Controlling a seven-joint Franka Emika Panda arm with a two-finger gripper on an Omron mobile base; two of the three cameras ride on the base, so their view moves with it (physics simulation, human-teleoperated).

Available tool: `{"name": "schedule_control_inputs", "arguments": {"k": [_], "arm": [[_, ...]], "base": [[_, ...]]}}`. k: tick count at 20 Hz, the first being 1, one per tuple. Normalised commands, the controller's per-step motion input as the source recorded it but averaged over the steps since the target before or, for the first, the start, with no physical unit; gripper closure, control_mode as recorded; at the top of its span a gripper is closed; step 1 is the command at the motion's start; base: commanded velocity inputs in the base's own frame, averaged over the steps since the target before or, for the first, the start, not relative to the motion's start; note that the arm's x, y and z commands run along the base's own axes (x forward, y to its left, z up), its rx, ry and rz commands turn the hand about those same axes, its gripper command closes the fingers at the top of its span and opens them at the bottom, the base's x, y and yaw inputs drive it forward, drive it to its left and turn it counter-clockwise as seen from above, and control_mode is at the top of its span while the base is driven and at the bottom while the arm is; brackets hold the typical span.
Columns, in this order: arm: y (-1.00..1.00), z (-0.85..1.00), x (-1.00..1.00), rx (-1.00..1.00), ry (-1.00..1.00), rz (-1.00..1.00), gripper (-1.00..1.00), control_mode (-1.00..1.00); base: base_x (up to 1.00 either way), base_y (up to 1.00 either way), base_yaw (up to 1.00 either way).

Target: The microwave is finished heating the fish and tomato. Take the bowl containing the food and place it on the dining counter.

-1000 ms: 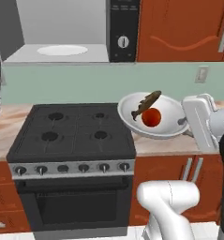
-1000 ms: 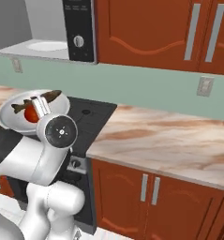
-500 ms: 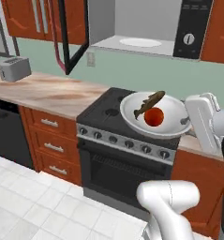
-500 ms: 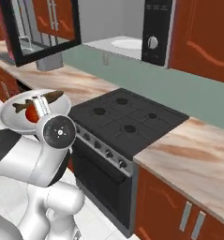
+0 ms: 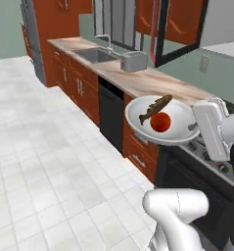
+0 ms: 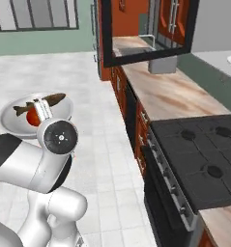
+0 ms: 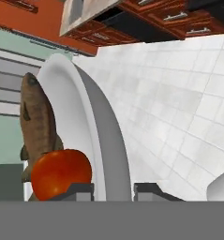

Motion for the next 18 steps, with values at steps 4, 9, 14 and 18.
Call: {"name": "schedule_control_inputs", "arguments": {"k": [4,9,14,18], "arm": [[0.00,0.00,0.00,0.00,0.00,0.00,1.00,1.00],[0.00,0.00,0.00,0.00,0.00,0.00,1.00,1.00],[0.00,0.00,0.00,0.00,0.00,0.00,1.00,1.00],[0.00,0.00,0.00,0.00,0.00,0.00,1.00,1.00]], "base": [[0.06,0.14,0.84],[0.40,0.43,0.76],[0.76,0.65,0.61],[0.96,0.89,0.49]]}}
